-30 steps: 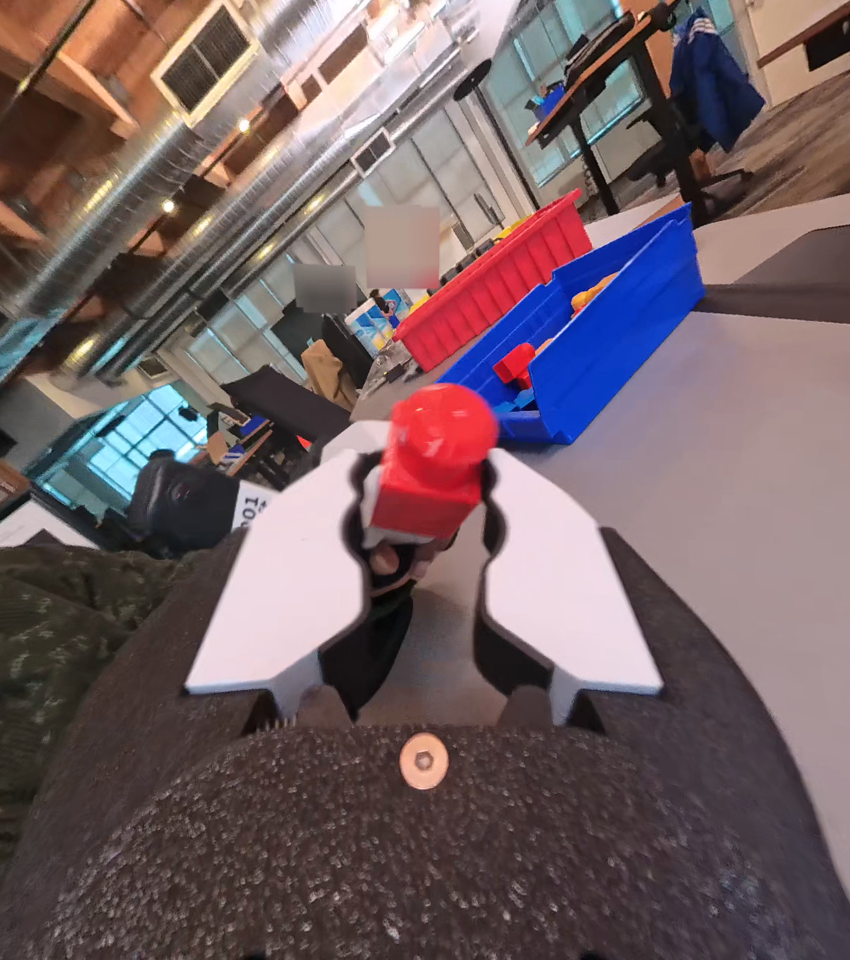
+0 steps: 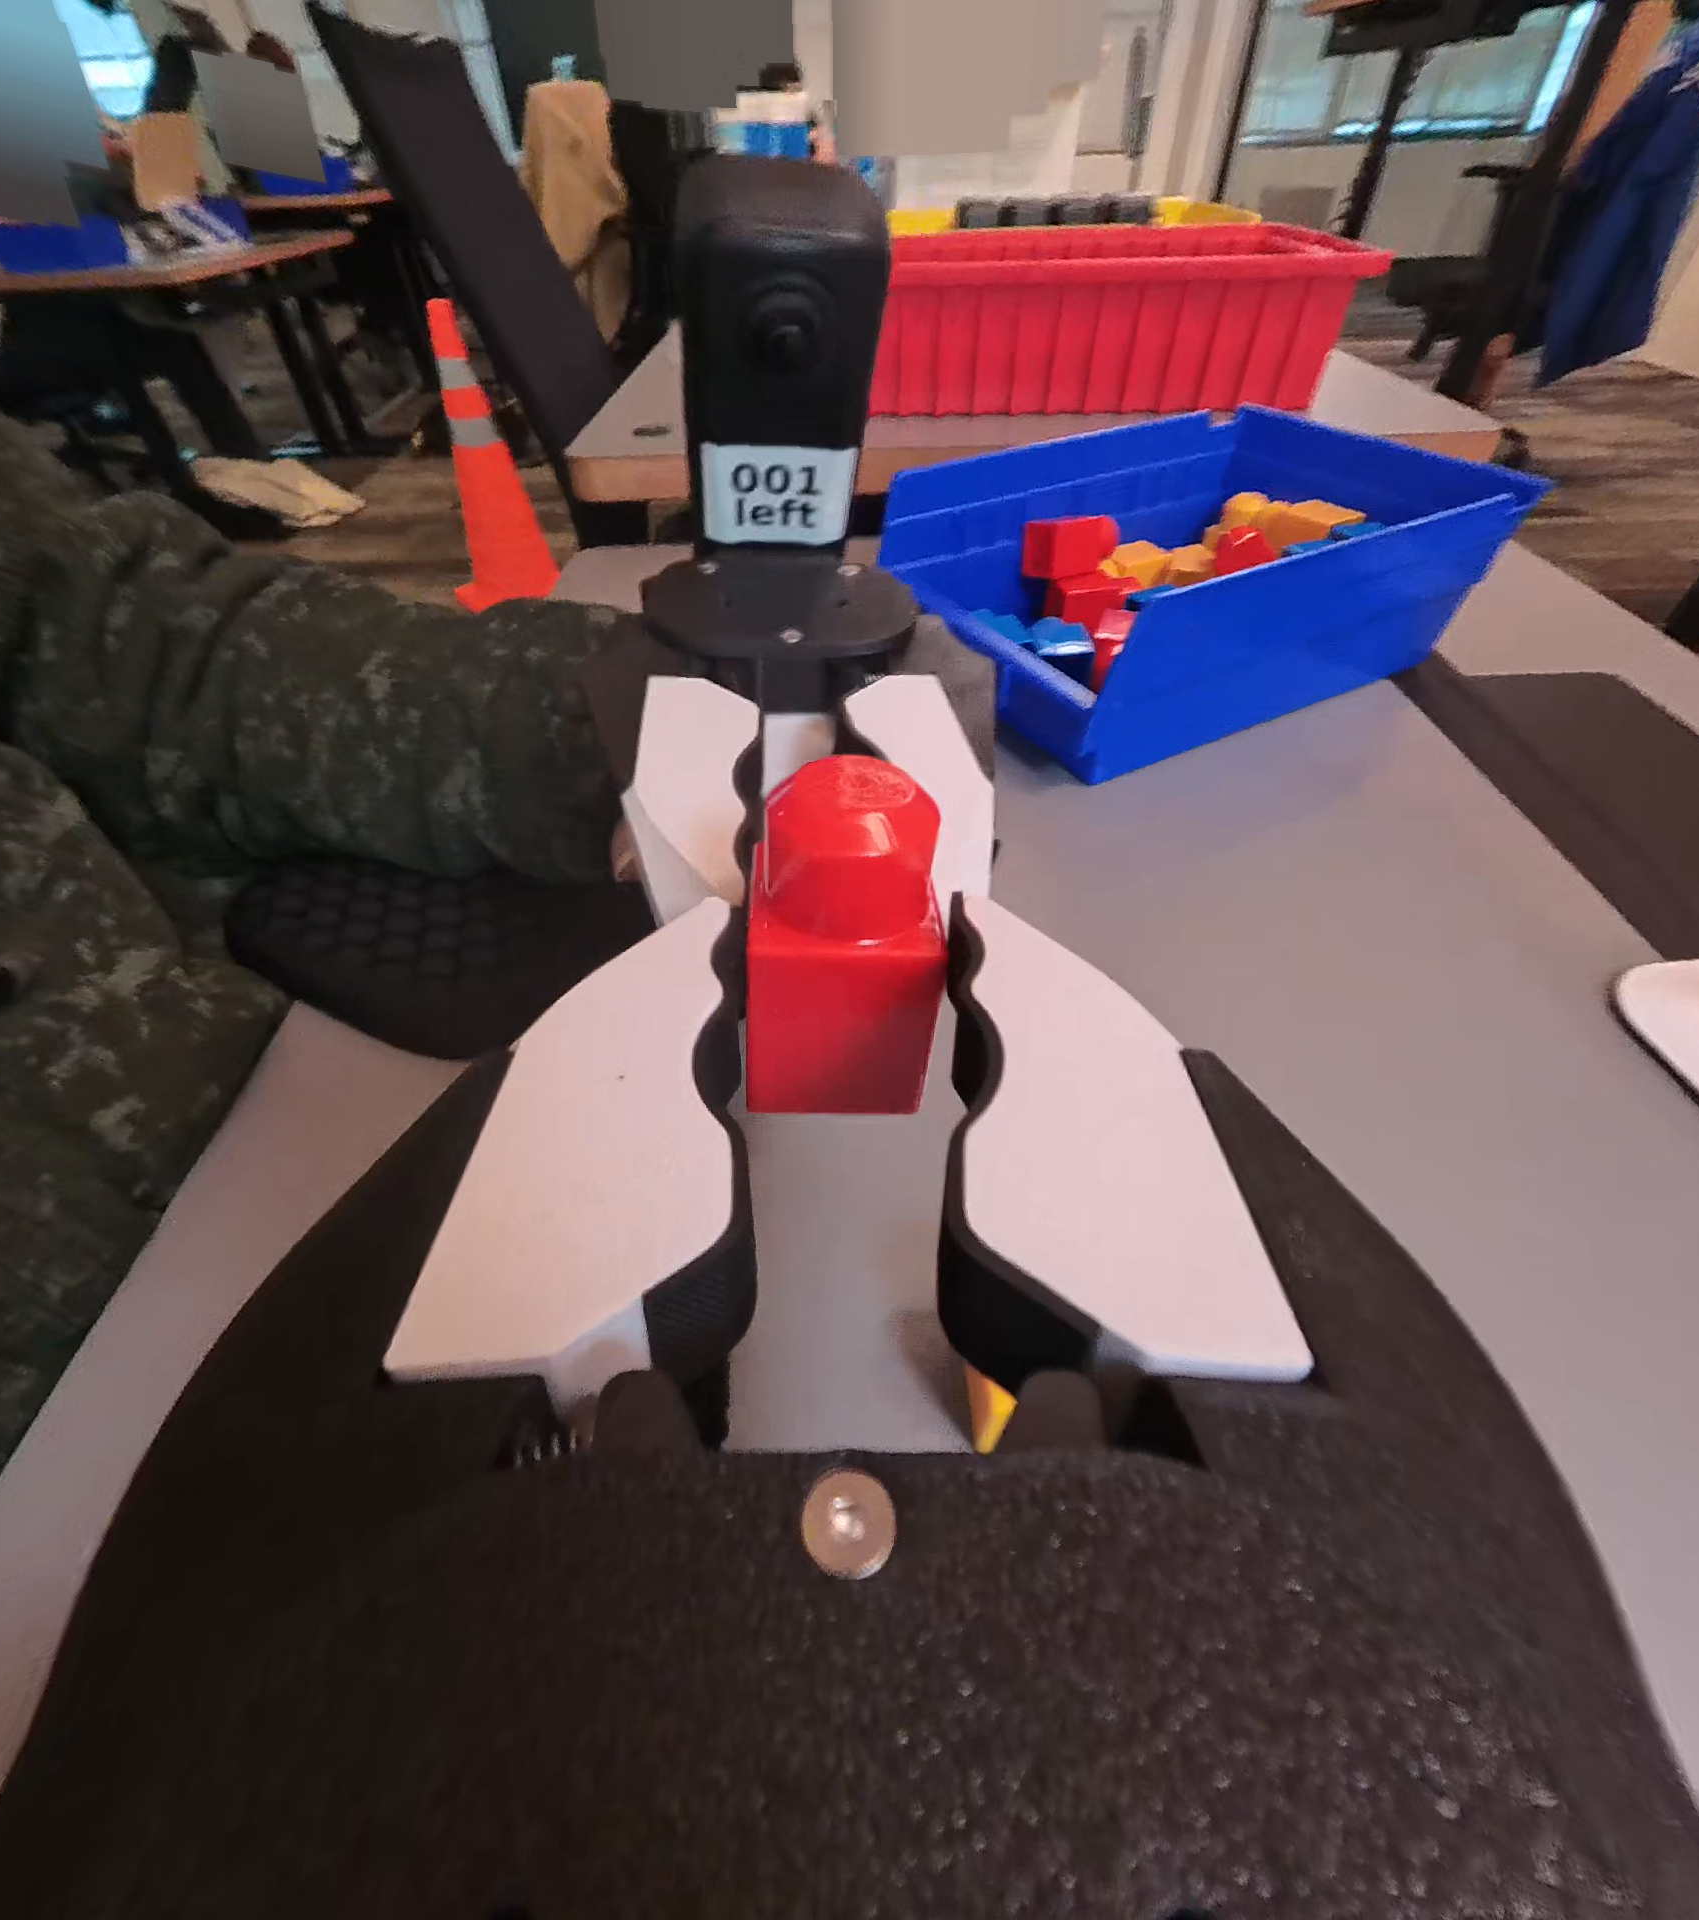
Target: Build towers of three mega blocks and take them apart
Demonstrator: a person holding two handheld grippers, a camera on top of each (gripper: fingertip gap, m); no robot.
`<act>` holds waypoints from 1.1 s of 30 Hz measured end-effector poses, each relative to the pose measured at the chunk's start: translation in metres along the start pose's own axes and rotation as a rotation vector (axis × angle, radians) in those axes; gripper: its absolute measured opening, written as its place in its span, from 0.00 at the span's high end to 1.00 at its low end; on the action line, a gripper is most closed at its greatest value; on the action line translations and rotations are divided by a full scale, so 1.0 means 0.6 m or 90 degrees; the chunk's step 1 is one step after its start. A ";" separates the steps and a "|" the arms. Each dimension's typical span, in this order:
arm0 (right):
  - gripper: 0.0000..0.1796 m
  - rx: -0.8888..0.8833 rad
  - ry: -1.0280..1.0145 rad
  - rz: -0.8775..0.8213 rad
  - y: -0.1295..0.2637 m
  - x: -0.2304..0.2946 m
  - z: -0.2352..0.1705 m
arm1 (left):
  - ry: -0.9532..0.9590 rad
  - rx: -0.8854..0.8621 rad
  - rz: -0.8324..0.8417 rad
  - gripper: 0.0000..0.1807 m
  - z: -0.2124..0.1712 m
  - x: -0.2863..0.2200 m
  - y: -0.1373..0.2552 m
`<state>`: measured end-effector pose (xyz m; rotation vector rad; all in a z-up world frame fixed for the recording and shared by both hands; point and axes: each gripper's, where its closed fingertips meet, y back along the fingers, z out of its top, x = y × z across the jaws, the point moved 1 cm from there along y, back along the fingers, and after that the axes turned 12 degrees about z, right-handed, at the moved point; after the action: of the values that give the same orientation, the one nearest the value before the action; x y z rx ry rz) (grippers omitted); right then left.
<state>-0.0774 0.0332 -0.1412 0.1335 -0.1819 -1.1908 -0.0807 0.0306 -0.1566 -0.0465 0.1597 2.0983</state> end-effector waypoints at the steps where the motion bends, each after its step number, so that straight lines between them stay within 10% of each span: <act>1: 0.77 -0.009 -0.004 -0.010 0.005 -0.004 0.005 | 0.012 -0.016 0.011 0.81 0.008 0.008 0.003; 8: 0.64 0.200 -0.024 -0.149 0.077 -0.059 -0.083 | 0.124 -0.134 0.050 0.81 0.051 0.065 0.045; 15: 0.63 0.328 -0.129 -0.071 0.046 -0.068 -0.221 | 0.131 -0.173 0.045 0.81 0.061 0.066 0.053; 18: 0.79 0.325 -0.094 -0.076 0.025 -0.071 -0.222 | 0.132 -0.170 0.039 0.81 0.059 0.065 0.051; 33: 0.80 0.265 -0.088 -0.027 -0.017 -0.031 -0.138 | 0.047 0.050 0.028 0.81 -0.034 0.037 -0.004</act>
<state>-0.0759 0.0471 -0.2252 0.4218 -0.5509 -1.1920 -0.0907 0.0477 -0.1795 -0.0735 0.2895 2.1340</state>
